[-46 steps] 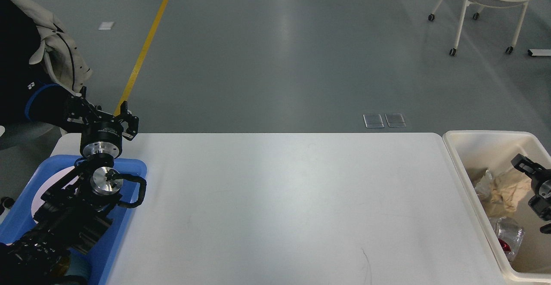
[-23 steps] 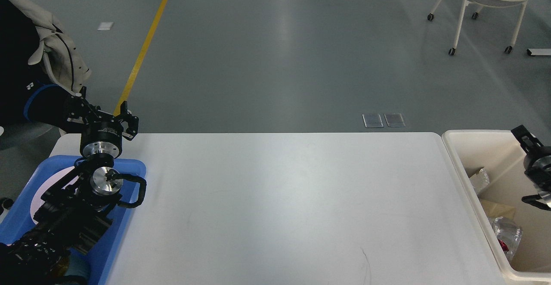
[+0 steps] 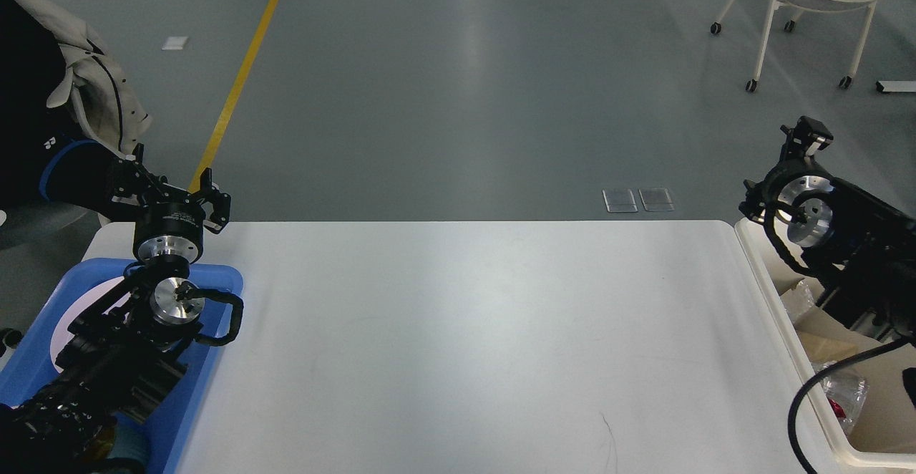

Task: Tidy desktop
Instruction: 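Raise the right gripper up out of the white bin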

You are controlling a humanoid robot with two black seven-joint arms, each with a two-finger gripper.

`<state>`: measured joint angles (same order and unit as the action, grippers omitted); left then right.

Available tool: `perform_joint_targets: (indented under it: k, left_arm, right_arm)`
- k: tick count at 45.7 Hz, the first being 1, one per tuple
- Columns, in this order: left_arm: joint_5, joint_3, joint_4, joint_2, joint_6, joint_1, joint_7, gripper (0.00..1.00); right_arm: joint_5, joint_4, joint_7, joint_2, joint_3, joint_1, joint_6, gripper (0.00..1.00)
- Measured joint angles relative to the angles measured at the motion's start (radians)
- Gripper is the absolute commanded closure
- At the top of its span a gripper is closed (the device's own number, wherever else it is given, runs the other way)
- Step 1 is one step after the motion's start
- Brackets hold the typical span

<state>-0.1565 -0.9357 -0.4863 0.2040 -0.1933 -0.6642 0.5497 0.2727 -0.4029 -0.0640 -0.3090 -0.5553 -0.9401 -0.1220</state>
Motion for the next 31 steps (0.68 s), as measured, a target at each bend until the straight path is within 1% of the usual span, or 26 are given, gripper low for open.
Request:
perform_joint_targets:
  k: [7, 12, 14, 17, 21, 23, 25, 28, 31]
  left_arm:
    - [0.000, 0.000, 0.000, 0.000, 0.000, 0.000, 0.000, 0.02]
    - [0.000, 0.000, 0.000, 0.000, 0.000, 0.000, 0.000, 0.02]
    - [0.000, 0.000, 0.000, 0.000, 0.000, 0.000, 0.000, 0.02]
    - [0.000, 0.000, 0.000, 0.000, 0.000, 0.000, 0.000, 0.02]
    - [0.000, 0.000, 0.000, 0.000, 0.000, 0.000, 0.000, 0.02]
    - [0.000, 0.000, 0.000, 0.000, 0.000, 0.000, 0.000, 0.02]
    - [0.000, 0.000, 0.000, 0.000, 0.000, 0.000, 0.000, 0.02]
    - [0.000, 0.000, 0.000, 0.000, 0.000, 0.000, 0.000, 0.02]
    - [0.000, 0.000, 0.000, 0.000, 0.000, 0.000, 0.000, 0.02]
  right_arm:
    - [-0.017, -0.090, -0.013, 0.115, -0.218, 0.037, 0.001, 0.00]
    - [-0.077, -0.130, -0.019, 0.152, -0.268, 0.054, 0.012, 0.00]
    - [-0.135, -0.136, -0.033, 0.171, -0.276, 0.061, 0.027, 0.00]
    - [-0.236, -0.139, -0.081, 0.198, -0.280, 0.082, 0.046, 0.00]
    - [-0.405, -0.137, -0.197, 0.241, -0.281, 0.128, 0.062, 0.00]
    - [-0.471, -0.134, -0.242, 0.257, -0.281, 0.152, 0.064, 0.00]
    - [-0.523, -0.128, -0.276, 0.275, -0.281, 0.177, 0.065, 0.00]
    - [-0.559, -0.115, -0.299, 0.304, -0.284, 0.205, 0.065, 0.00]
    - [-0.569, -0.105, -0.306, 0.318, -0.291, 0.218, 0.065, 0.00]
